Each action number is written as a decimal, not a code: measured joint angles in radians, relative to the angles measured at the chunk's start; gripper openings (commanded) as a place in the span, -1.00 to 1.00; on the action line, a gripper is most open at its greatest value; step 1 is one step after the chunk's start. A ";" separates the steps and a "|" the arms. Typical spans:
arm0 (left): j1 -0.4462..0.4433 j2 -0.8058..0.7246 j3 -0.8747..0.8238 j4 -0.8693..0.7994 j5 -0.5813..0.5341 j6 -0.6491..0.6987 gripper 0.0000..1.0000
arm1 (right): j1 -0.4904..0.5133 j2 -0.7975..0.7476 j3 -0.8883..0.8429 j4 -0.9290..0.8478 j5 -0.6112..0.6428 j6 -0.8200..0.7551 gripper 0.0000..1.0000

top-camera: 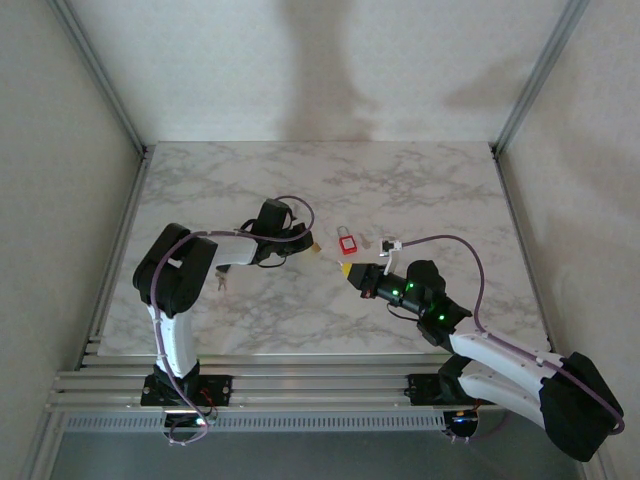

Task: Lock with the key

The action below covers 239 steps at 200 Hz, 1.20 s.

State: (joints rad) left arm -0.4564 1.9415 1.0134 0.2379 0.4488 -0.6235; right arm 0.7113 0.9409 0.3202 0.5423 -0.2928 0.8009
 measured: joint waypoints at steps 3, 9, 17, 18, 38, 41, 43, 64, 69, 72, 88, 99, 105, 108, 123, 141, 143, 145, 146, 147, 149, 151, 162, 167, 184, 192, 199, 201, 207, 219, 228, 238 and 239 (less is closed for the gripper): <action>0.000 0.000 0.000 -0.001 0.000 0.000 -0.81 | 0.000 0.000 0.000 0.000 0.000 0.000 -1.00; 0.000 0.000 0.001 -0.004 -0.002 0.000 -0.80 | 0.000 0.000 0.000 0.000 0.000 0.000 -1.00; 0.000 0.001 0.001 -0.007 -0.005 0.002 -0.80 | 0.000 0.000 0.000 0.000 0.000 0.000 -1.00; 0.000 0.002 0.001 -0.008 -0.005 0.002 -0.79 | 0.000 0.000 0.000 0.000 0.000 0.000 -1.00; 0.000 0.003 0.004 -0.018 -0.013 0.007 -0.76 | 0.000 0.000 0.000 0.000 0.000 0.000 -1.00; 0.000 0.003 0.005 -0.019 -0.014 0.007 -0.75 | 0.000 0.000 0.000 0.000 0.000 0.000 -1.00; 0.000 0.003 0.006 -0.021 -0.015 0.008 -0.75 | 0.000 0.000 0.000 0.000 0.000 0.000 -1.00; 0.000 0.004 0.010 -0.037 -0.023 0.015 -0.73 | 0.000 0.004 0.000 0.000 0.000 0.000 -1.00; 0.000 0.004 0.010 -0.040 -0.024 0.016 -0.73 | 0.000 0.005 0.000 0.000 -0.001 0.000 -1.00; 0.000 0.004 0.011 -0.042 -0.026 0.017 -0.73 | 0.000 0.005 0.000 0.000 -0.003 0.000 -1.00; 0.000 0.004 0.013 -0.051 -0.027 0.019 -0.72 | 0.000 0.005 0.000 0.000 -0.008 0.001 -1.00; 0.000 0.004 0.014 -0.057 -0.030 0.021 -0.71 | 0.000 0.005 0.000 0.000 -0.011 0.001 -1.00; 0.000 0.004 0.014 -0.060 -0.031 0.022 -0.70 | 0.000 0.005 0.000 0.000 -0.013 0.003 -1.00; 0.000 0.004 0.014 -0.061 -0.032 0.022 -0.70 | 0.000 0.005 0.000 0.000 -0.014 0.003 -1.00; 0.000 0.004 0.016 -0.068 -0.039 0.022 -0.70 | 0.000 0.005 0.000 0.000 -0.018 0.003 -1.00; 0.000 0.005 0.022 -0.079 -0.045 0.023 -0.69 | 0.000 0.005 0.000 0.000 -0.018 0.004 -1.00; 0.000 0.005 0.023 -0.079 -0.046 0.023 -0.69 | 0.000 0.005 0.000 0.000 -0.018 0.004 -1.00; 0.000 0.005 0.023 -0.080 -0.046 0.022 -0.69 | 0.000 0.005 0.000 0.000 -0.018 0.004 -1.00; 0.000 0.005 0.024 -0.080 -0.047 0.022 -0.69 | 0.000 0.005 0.000 0.000 -0.018 0.004 -1.00; 0.000 0.005 0.024 -0.081 -0.047 0.022 -0.69 | 0.000 0.005 0.000 0.000 -0.018 0.004 -1.00; 0.000 0.005 0.025 -0.082 -0.048 0.023 -0.69 | 0.000 0.005 0.000 0.000 -0.018 0.004 -1.00; 0.000 0.005 0.026 -0.083 -0.049 0.022 -0.69 | 0.000 0.005 0.000 0.000 -0.018 0.004 -1.00; 0.000 0.005 0.028 -0.086 -0.053 0.022 -0.69 | 0.000 0.005 0.000 0.000 -0.018 0.004 -1.00; 0.000 0.006 0.030 -0.087 -0.053 0.023 -0.69 | 0.000 0.005 0.000 0.000 -0.018 0.004 -1.00; 0.001 0.014 0.041 -0.098 -0.055 0.022 -0.68 | 0.000 0.006 0.000 0.000 -0.019 0.004 -1.00; 0.001 0.019 0.047 -0.102 -0.056 0.022 -0.68 | 0.000 0.006 0.000 0.000 -0.019 0.004 -1.00; 0.002 0.022 0.051 -0.105 -0.056 0.022 -0.68 | 0.000 0.006 0.000 0.000 -0.019 0.004 -1.00; 0.002 0.022 0.052 -0.106 -0.056 0.022 -0.68 | 0.000 0.006 0.000 0.000 -0.019 0.004 -1.00; 0.002 0.023 0.055 -0.110 -0.057 0.022 -0.68 | 0.000 0.006 0.000 0.000 -0.021 0.004 -1.00; 0.003 0.024 0.060 -0.114 -0.057 0.022 -0.67 | 0.000 0.006 0.000 0.000 -0.022 0.004 -1.00; 0.003 0.024 0.066 -0.119 -0.057 0.022 -0.67 | 0.000 0.006 0.000 0.000 -0.022 0.004 -1.00; 0.003 0.024 0.071 -0.124 -0.058 0.022 -0.66 | 0.000 0.006 0.000 0.001 -0.022 0.005 -1.00; 0.003 0.025 0.072 -0.126 -0.059 0.022 -0.66 | 0.000 0.006 0.000 0.001 -0.022 0.005 -1.00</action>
State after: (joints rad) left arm -0.4534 1.9663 1.0855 0.1123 0.3901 -0.6018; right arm 0.7113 0.9474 0.3202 0.5430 -0.3149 0.8055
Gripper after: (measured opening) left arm 0.165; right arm 0.051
